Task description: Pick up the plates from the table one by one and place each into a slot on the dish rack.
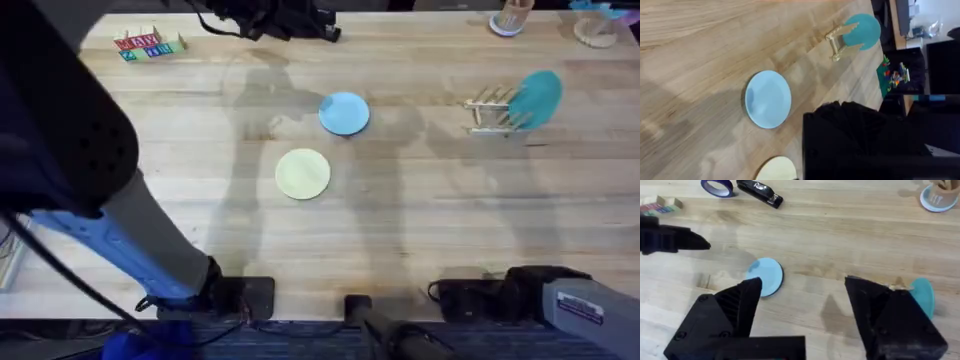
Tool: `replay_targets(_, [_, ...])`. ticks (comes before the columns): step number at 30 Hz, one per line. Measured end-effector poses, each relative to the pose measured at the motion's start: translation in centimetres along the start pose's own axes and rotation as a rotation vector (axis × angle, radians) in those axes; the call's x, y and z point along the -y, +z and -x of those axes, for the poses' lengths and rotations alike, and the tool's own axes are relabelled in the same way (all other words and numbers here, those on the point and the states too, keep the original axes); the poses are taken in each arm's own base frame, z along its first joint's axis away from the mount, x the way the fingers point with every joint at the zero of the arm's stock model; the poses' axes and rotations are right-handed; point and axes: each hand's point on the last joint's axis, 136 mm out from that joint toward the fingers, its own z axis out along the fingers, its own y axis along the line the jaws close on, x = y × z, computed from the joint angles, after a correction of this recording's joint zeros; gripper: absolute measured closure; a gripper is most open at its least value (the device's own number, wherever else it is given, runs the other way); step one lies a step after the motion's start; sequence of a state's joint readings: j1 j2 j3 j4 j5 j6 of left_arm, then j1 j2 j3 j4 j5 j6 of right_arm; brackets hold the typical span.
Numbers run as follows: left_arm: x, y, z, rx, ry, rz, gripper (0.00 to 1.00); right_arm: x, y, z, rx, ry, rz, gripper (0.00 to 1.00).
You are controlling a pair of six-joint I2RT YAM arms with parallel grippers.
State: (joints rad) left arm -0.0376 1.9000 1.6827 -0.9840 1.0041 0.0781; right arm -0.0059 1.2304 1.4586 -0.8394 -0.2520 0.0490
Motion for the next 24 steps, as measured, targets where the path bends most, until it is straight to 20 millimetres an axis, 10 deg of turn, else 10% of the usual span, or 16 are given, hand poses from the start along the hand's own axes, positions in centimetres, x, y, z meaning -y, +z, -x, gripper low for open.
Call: replay_targets(24, [-4.6, 5.4, -4.0, -0.177, -0.010, -0.048, 0.960, 0.0, 0.0, 0.0, 0.000, 0.000, 0.000, 0.005])
